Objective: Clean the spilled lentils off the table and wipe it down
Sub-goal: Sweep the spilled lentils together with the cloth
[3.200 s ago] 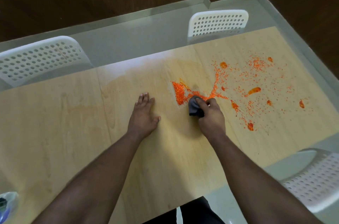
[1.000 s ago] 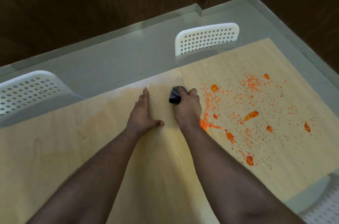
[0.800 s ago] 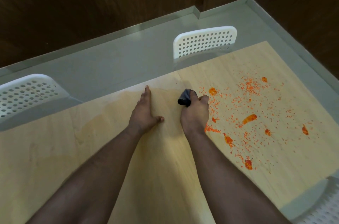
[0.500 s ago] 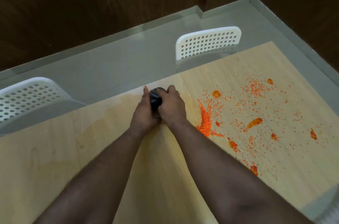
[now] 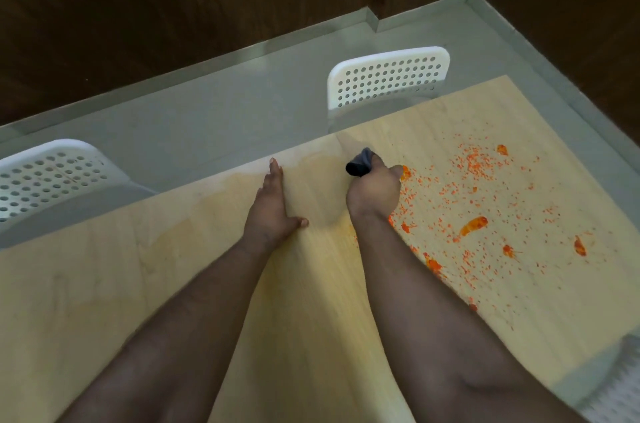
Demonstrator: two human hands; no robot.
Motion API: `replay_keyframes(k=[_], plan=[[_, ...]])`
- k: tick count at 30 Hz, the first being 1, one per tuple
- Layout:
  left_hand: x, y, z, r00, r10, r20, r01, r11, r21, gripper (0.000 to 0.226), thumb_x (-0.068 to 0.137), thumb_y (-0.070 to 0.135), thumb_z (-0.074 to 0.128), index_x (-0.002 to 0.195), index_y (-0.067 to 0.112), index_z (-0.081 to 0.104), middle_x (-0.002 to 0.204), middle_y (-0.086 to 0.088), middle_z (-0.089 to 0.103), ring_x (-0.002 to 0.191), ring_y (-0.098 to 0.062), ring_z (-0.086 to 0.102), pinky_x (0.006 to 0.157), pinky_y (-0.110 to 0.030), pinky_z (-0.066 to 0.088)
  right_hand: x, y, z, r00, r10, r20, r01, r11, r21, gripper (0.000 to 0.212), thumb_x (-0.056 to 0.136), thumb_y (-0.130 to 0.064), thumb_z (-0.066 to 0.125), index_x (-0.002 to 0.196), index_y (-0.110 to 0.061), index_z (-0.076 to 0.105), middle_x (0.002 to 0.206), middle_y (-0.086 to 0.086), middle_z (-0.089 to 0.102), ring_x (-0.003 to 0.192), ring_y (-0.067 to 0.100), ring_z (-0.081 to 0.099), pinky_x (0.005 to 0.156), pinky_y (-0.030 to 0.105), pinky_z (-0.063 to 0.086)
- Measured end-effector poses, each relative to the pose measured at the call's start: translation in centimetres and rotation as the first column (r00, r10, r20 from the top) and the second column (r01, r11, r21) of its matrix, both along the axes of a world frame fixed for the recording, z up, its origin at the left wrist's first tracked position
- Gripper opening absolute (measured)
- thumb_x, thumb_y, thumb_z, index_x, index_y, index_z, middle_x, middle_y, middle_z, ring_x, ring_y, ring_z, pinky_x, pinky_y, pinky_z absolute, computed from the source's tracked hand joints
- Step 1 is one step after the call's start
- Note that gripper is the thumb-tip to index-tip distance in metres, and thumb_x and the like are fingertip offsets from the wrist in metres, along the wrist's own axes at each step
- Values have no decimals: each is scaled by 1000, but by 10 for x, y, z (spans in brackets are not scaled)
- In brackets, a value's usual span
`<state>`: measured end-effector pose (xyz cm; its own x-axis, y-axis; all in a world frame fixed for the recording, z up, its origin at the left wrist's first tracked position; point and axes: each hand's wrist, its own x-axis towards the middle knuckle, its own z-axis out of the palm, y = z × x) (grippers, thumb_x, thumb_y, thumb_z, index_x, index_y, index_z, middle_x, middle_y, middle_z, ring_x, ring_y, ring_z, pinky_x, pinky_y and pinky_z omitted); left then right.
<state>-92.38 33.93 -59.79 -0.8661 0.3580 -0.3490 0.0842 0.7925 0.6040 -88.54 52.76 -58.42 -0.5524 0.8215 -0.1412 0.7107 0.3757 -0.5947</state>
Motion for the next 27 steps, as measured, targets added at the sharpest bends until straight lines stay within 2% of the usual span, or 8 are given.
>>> replay_keyframes(k=[3, 7, 9, 12, 15, 21, 24, 27], plan=[[11, 2, 3, 999, -3, -33, 3, 1000, -18, 136, 81, 30, 91, 166, 29, -14, 175, -4, 19, 154, -32, 33, 121, -49, 39, 19, -10, 5, 1000, 11, -11, -11, 1000, 2, 57, 90, -1, 52, 144, -20, 57, 127, 13, 43, 99, 37, 59, 82, 36, 51], [31, 1, 3, 997, -74, -33, 75, 997, 8, 121, 89, 27, 83, 167, 31, -10, 173, -2, 24, 151, -28, 39, 120, -47, 41, 40, -59, 13, 975, 222, -33, -222, 975, 1, 59, 92, -9, 57, 148, -29, 53, 123, 7, 42, 96, 32, 58, 86, 36, 54], [40, -3, 2, 996, -86, -18, 86, 995, 54, 119, 90, 32, 82, 166, 35, -9, 170, -1, 32, 147, -26, 44, 118, -50, 44, 51, -80, 12, 952, 305, -35, -306, 950, -59, 53, 95, -13, 56, 146, -28, 54, 126, 9, 44, 106, 34, 58, 92, 40, 54], [50, -8, 3, 997, -77, -8, 77, 995, 58, 122, 88, 30, 83, 167, 35, -10, 170, 1, 33, 147, -26, 45, 118, -48, 44, 70, -89, 7, 927, 369, 67, -369, 929, -17, 57, 98, -17, 58, 154, -25, 47, 135, 7, 40, 117, 29, 51, 96, 37, 52], [59, -13, 2, 997, -83, 4, 83, 996, 32, 125, 87, 23, 85, 167, 31, -11, 174, 6, 22, 155, -25, 33, 124, -44, 36, 91, -70, 6, 953, 296, 71, -295, 955, -15, 62, 97, -13, 59, 156, -23, 46, 134, 9, 41, 112, 31, 54, 97, 38, 52], [78, -15, 3, 997, -76, 23, 74, 996, 53, 127, 85, 19, 86, 168, 31, -9, 175, 5, 17, 158, -24, 26, 126, -42, 32, 114, -21, 4, 992, 121, 29, -122, 992, 16, 62, 92, -4, 50, 151, -23, 53, 121, 10, 44, 92, 35, 60, 88, 43, 58], [89, -12, 3, 995, -93, 33, 91, 994, 57, 128, 85, 20, 88, 168, 30, -9, 176, 4, 15, 159, -23, 23, 127, -42, 30, 125, -31, 13, 970, 242, -8, -242, 970, 24, 63, 94, -5, 55, 153, -28, 52, 120, 5, 43, 97, 28, 55, 91, 35, 53], [99, -10, 2, 991, -127, 30, 126, 991, 41, 130, 83, 26, 89, 167, 31, -10, 176, 2, 16, 158, -24, 26, 126, -44, 33, 143, -56, 21, 908, 418, -14, -418, 908, 11, 62, 93, -11, 59, 151, -32, 53, 118, 1, 42, 103, 27, 53, 90, 36, 51]])
